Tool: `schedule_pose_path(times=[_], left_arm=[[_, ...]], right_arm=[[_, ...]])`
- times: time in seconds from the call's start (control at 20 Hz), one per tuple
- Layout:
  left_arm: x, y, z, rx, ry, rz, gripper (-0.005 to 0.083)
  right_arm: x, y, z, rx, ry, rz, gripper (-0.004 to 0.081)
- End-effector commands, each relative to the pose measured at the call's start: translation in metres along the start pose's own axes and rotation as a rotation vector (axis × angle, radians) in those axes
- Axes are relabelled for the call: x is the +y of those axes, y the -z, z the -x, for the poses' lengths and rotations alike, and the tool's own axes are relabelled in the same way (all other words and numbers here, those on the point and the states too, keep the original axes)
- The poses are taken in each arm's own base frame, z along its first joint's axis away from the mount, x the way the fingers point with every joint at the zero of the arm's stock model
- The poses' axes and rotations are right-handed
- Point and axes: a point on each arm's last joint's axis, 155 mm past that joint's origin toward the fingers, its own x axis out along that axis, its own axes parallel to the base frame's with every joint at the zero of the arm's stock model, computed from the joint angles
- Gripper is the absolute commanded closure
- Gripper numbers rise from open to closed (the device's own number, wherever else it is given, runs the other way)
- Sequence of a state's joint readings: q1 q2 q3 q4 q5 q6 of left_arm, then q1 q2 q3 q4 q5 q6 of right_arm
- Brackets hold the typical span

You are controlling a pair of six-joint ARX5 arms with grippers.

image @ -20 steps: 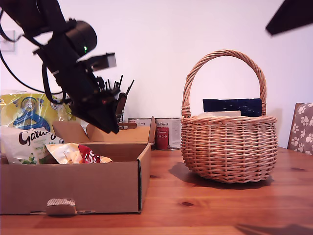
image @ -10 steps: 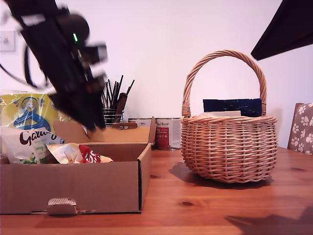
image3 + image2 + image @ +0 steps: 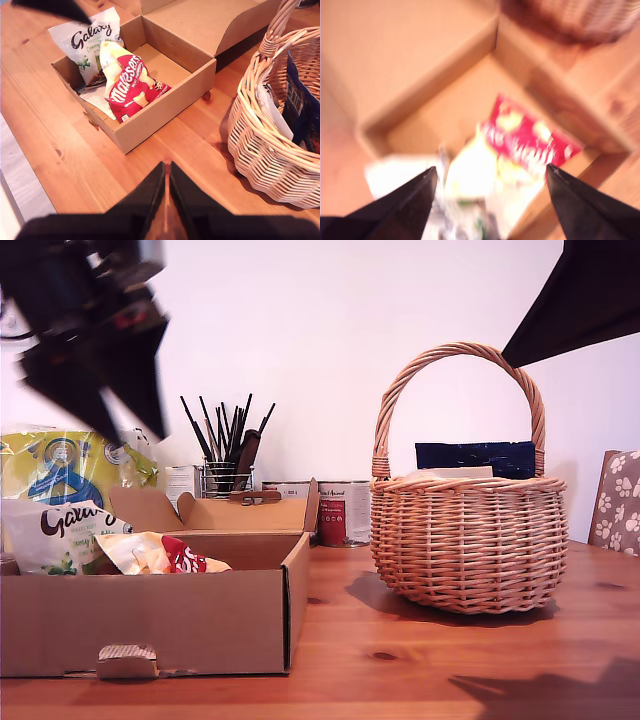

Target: Move the bags of Easter eggs from the cardboard box on the left into the woven basket on the right side.

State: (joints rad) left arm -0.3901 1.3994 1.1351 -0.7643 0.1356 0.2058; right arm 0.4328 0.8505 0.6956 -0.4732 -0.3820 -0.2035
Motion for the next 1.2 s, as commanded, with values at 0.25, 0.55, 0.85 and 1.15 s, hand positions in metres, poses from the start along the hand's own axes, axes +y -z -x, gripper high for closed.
schedule_pose_path(times=[0.25,0.55,0.85,1.15], left_arm=[[0.055,0.024,-0.001,0.065,-0.201,0.207,0.0131],[0.069,0.041,-0.03,0.149,-0.189,0.269,0.0132],[0.054,0.034,-0.05,0.133,-0.086,0.294,0.0132],[0.037,0.034,-0.052,0.143,-0.004,0.331,0.0135]], right_arm=[[-0.001,0.009,-0.005,0.016,-0.002,-0.009,0.0776],[0.0,0.009,-0.004,0.016,-0.002,-0.009,0.0776],[0.0,0.009,-0.005,0.016,-0.002,-0.009,0.0776],[-0.001,0.009,-0.005,0.016,-0.002,-0.009,0.0776]])
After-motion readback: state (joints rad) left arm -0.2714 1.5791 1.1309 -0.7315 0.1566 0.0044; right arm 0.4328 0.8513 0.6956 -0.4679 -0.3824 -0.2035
